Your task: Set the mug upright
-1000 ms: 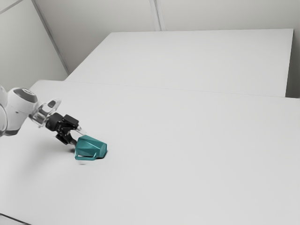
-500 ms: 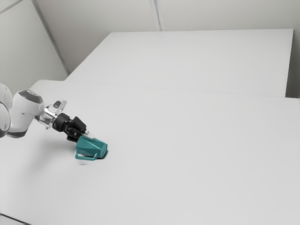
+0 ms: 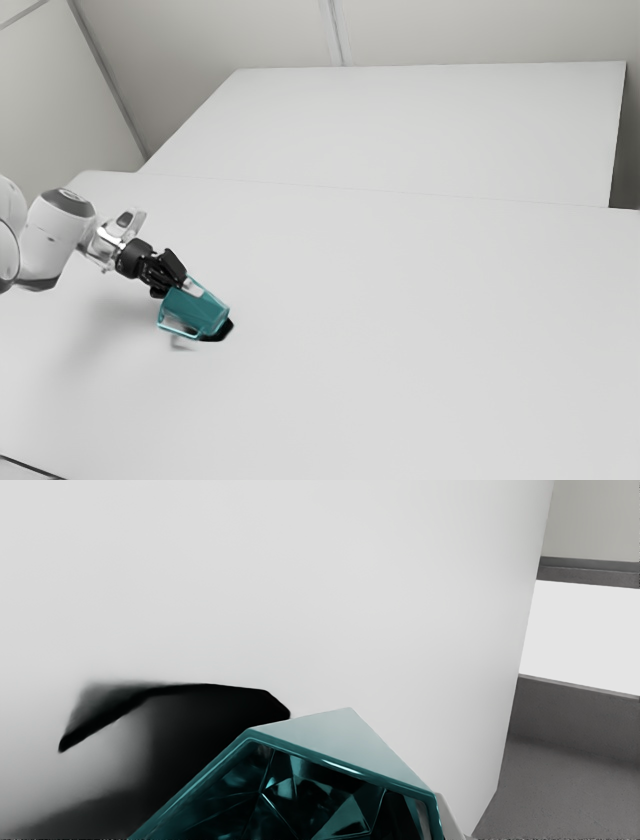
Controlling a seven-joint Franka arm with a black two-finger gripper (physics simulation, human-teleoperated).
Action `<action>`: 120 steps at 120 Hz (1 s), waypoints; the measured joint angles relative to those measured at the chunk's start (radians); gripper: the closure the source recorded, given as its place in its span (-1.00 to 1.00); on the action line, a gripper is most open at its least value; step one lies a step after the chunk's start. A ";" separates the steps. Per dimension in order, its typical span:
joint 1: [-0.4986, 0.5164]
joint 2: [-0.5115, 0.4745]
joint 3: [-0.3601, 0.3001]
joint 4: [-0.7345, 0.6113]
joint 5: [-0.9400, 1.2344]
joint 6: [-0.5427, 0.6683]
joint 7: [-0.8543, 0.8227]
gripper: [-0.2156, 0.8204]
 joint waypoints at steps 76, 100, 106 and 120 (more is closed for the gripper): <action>-0.351 -0.121 -0.005 0.089 0.339 0.374 -0.040 0.93; -0.462 -0.112 -0.005 0.093 0.652 0.493 -0.129 0.93; -0.481 -0.105 -0.005 0.093 0.702 0.513 -0.153 0.93; -0.521 -0.065 -0.005 0.093 0.769 0.569 -0.206 0.93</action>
